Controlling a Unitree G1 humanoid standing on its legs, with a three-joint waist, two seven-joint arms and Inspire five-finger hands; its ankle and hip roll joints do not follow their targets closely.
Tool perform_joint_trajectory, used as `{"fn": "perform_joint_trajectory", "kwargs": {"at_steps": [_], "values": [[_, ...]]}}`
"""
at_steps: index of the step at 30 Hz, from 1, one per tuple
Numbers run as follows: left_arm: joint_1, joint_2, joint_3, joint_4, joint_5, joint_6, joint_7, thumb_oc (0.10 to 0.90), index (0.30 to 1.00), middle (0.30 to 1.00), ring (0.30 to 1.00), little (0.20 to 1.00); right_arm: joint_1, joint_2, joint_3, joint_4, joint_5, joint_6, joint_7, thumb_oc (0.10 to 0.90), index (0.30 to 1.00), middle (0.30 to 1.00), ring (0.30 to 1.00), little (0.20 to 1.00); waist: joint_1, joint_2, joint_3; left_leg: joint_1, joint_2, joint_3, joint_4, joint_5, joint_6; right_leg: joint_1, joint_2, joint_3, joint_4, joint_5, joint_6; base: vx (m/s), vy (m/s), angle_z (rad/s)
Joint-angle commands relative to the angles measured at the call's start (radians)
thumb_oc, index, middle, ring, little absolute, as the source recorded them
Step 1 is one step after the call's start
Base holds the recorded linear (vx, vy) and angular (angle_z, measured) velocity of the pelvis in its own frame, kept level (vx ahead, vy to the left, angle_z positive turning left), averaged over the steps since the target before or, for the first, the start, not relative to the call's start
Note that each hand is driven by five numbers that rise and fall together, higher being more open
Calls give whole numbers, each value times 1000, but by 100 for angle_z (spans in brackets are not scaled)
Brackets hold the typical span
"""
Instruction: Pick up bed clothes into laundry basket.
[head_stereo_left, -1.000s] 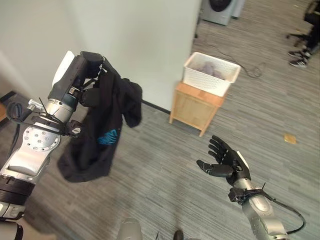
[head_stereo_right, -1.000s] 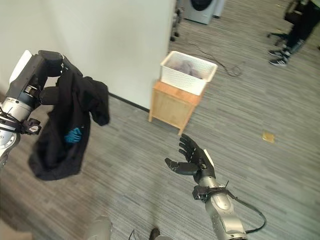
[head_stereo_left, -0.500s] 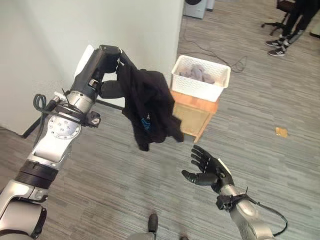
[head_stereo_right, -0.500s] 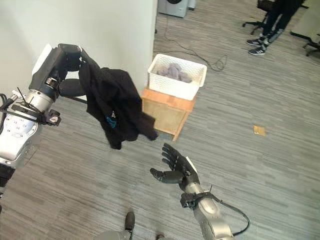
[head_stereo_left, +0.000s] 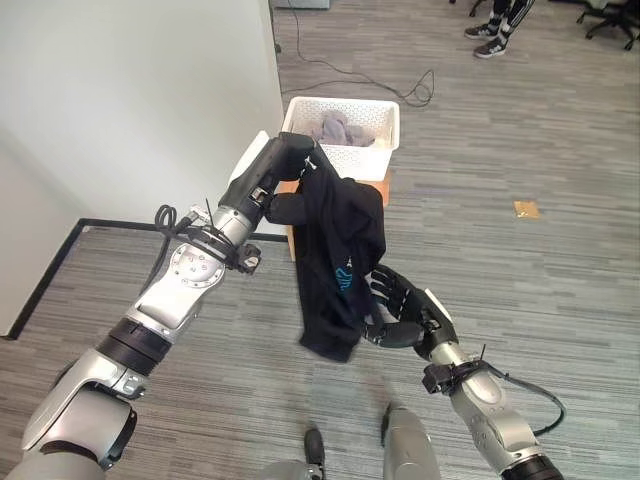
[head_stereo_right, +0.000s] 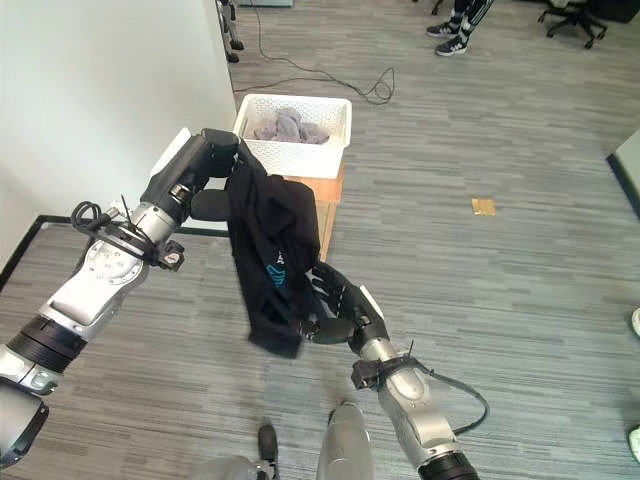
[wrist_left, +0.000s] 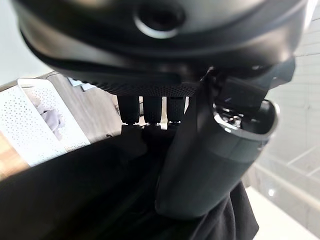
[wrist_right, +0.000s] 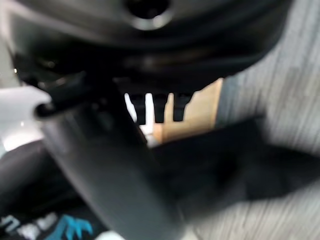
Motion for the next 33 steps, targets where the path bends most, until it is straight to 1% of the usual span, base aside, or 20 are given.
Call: {"fn": "perform_joint_trajectory", "kwargs": {"at_steps": [1,3,4,5,6,7,8,9,10,11,12,14,15,16,17,19,20,25,28,33], "values": [[-144,-4,121,-36,-30,-108,35,400,300,300,300,300,-75,-18,-50,-83,-17,-95,-8,800,900,900,900,900,-24,8,-111,168,185,-79,11,-122,-150,100,21,-43,-86,160,73,827,-592,48],[-154,-22,133,-28,-27,-109,41,400,300,300,300,300,-64,-16,-41,-75,0,-94,3,800,900,900,900,900,-34,7,-139,186,227,-79,55,-103,-171,100,45,-46,-41,146,59,468,-407,38],[-141,-30,136,-32,-34,-107,34,400,300,300,300,300,-63,-18,-41,-68,5,-93,2,800,900,900,900,900,-44,16,-145,183,258,-89,98,-58,-186,97,70,-51,-12,135,45,284,-267,13],[-141,-30,137,-32,-34,-107,34,400,300,300,300,300,-63,-18,-40,-68,5,-93,2,800,900,900,900,900,-44,16,-146,183,259,-89,99,-59,-187,97,70,-52,-12,134,45,251,-275,16],[-122,-34,150,-27,-44,-108,31,400,300,300,300,300,-62,-27,-38,-69,14,-92,5,800,900,900,900,900,-48,20,-149,155,291,-98,194,23,-196,113,98,-60,9,111,18,294,-497,-18],[-125,-59,147,-22,-68,-102,26,400,300,300,300,300,-70,-39,-34,-51,54,-97,-2,800,900,900,900,900,-50,-3,-146,45,332,-79,433,149,-178,181,118,-86,-17,89,-38,414,-673,-18],[-120,-58,152,-24,-75,-101,27,400,300,300,300,300,-69,-45,-31,-48,62,-98,-3,800,900,900,900,900,-38,-18,-134,3,336,-76,534,170,-165,223,138,-91,-32,71,-65,286,-523,-17],[-120,-57,152,-25,-75,-101,27,400,300,300,300,300,-70,-45,-30,-48,62,-98,-3,800,900,900,900,900,-40,-20,-136,-2,334,-79,534,174,-165,222,136,-93,-37,76,-66,232,-328,-1],[-125,-56,148,-25,-75,-99,27,400,300,300,300,300,-72,-52,-24,-51,57,-99,-2,800,900,900,900,900,-21,-36,-125,-27,304,-92,597,163,-155,252,146,-87,-51,66,-80,285,-348,-36],[-141,-58,141,-31,-80,-101,30,400,300,300,300,300,-82,-73,-18,-56,36,-93,-12,800,900,900,900,900,-1,-52,-110,-94,259,-74,593,136,-154,296,149,-74,-86,60,-83,387,-387,-41],[-149,-64,135,-30,-86,-104,28,400,300,300,300,300,-82,-79,-21,-59,37,-95,-14,800,900,900,900,900,12,-49,-101,-129,241,-54,541,103,-155,325,152,-73,-105,53,-78,364,-301,-53],[-164,-67,123,-28,-89,-112,24,400,300,300,300,300,-78,-76,-22,-55,57,-94,-2,800,900,900,900,900,37,-52,-103,-167,196,-53,452,93,-163,349,155,-67,-126,57,-71,223,-113,-29],[-165,-68,122,-27,-89,-113,24,400,300,300,300,300,-77,-76,-23,-55,58,-94,-2,800,900,900,900,900,38,-53,-100,-161,195,-51,450,92,-162,354,153,-67,-128,55,-70,273,-66,-22],[-166,-45,127,-44,-74,-118,28,400,300,300,300,300,-66,-71,-21,-45,58,-97,9,800,900,900,900,900,67,-30,-108,-174,130,-67,240,87,-155,370,189,-64,-139,49,-67,276,-69,-32],[-160,-31,138,-53,-66,-121,26,400,300,300,300,300,-55,-68,-20,-42,52,-94,16,800,900,900,900,900,77,-26,-111,-162,111,-77,176,102,-154,388,203,-62,-148,46,-68,277,-72,-33],[-158,-31,139,-54,-66,-121,26,400,300,300,300,300,-54,-68,-20,-42,51,-94,16,800,900,900,900,900,78,-27,-107,-151,110,-76,167,105,-153,396,201,-62,-151,46,-68,99,-48,-44],[-160,8,156,-70,-61,-132,21,400,300,300,300,300,-37,-65,-14,-35,22,-76,36,800,900,900,900,900,91,-21,-115,-139,96,-83,128,113,-156,419,207,-70,-177,48,-64,206,-64,-61],[-295,85,129,-61,-17,-153,69,400,300,300,300,300,53,-37,-43,-8,64,-66,68,800,900,900,900,900,71,-3,-149,-54,94,-75,25,113,-139,452,205,-92,-207,39,-66,135,11,0],[-453,117,50,20,-58,-157,85,400,300,300,300,300,85,-43,-49,15,57,-52,79,800,900,900,900,900,50,16,-183,-17,88,-66,-27,111,-132,460,197,-104,-223,38,-49,99,69,31],[-585,123,-32,104,-106,-163,91,400,300,300,300,300,80,-32,-37,32,70,-49,86,800,900,900,900,900,44,24,-202,-13,82,-60,-50,117,-127,445,191,-107,-224,50,-36,41,48,2]]}}
